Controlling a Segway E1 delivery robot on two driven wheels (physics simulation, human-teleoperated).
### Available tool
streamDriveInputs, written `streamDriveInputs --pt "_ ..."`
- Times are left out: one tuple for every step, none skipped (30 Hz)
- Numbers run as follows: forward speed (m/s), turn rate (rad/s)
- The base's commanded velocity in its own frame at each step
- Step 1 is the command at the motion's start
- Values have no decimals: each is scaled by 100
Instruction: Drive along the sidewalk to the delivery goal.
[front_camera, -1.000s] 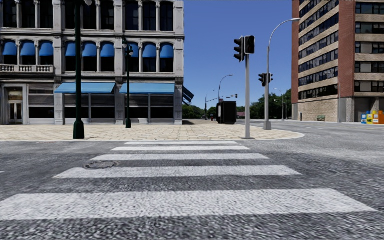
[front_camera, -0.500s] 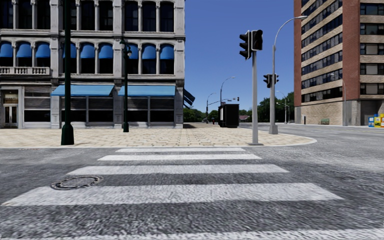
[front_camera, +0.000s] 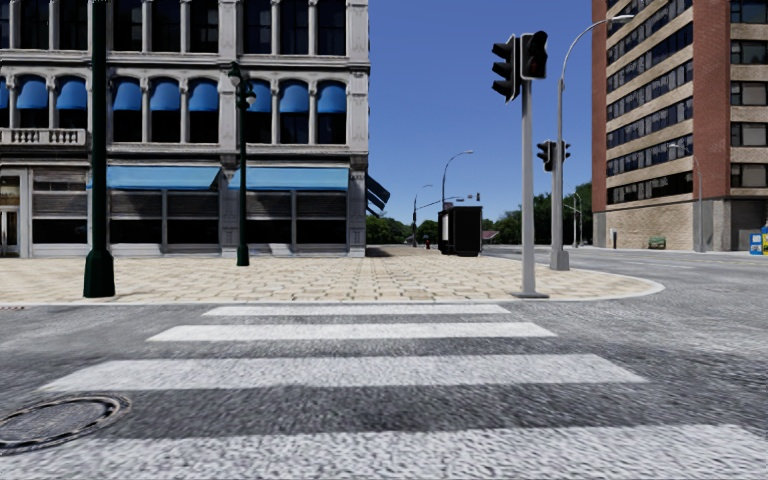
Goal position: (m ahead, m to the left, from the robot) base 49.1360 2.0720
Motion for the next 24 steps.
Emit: streamDriveInputs --pt "171 0" --pt "172 0" --pt "172 0" --pt "172 0" --pt "174 0" --pt "175 0" --pt "176 0" --pt "177 0" --pt "178 0" --pt "178 0" --pt "178 0" --pt "178 0" --pt "179 0" --pt "180 0" --pt "181 0" --pt "183 0" --pt "189 0" --pt "200 0" --pt "200 0" --pt "200 0" --pt "200 0" --pt "200 0" --pt "200 0" --pt "200 0"
